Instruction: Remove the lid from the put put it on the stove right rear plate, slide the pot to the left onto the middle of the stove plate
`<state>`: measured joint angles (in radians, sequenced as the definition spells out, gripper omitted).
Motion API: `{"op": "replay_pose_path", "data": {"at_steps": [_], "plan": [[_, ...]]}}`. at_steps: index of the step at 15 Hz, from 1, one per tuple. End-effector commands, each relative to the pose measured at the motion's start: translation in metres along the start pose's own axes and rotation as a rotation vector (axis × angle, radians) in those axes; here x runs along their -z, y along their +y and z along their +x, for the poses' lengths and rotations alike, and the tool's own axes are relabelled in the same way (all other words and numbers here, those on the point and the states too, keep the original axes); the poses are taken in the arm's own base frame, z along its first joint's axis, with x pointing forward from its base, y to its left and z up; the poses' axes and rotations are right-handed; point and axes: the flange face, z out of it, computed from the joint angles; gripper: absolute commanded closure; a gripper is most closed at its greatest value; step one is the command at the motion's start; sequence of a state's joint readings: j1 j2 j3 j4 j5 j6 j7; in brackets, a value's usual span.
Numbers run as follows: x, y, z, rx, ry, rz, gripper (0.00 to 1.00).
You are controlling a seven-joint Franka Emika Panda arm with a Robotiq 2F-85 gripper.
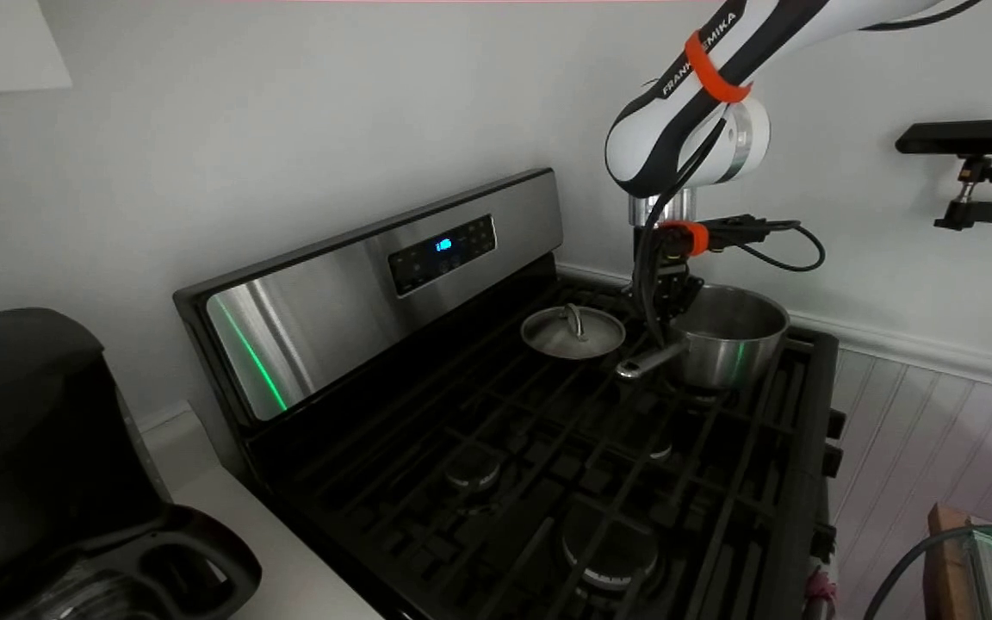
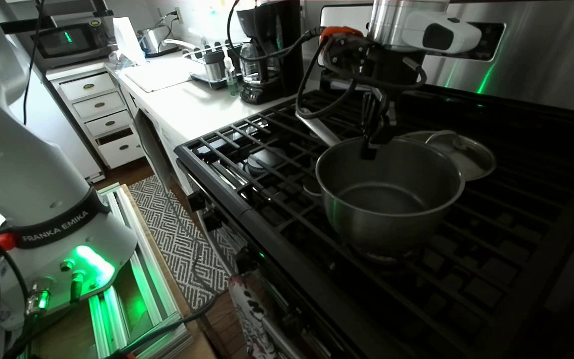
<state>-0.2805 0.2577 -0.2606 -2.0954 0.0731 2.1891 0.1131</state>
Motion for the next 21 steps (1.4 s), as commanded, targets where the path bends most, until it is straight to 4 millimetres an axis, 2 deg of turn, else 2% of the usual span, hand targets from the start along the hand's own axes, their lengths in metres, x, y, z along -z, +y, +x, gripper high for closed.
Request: {"op": "replay_pose_path", "data": {"at_steps": [1, 8, 21], "plan": [[0.004, -0.006, -0.001, 0.006, -0.001, 0.013, 1.0], [0.01, -0.026, -0.018, 0.03, -0.014, 0.024, 0.99], [0.007, -0.093, -0.059, 0.123, -0.054, 0.057, 0.99]]}}
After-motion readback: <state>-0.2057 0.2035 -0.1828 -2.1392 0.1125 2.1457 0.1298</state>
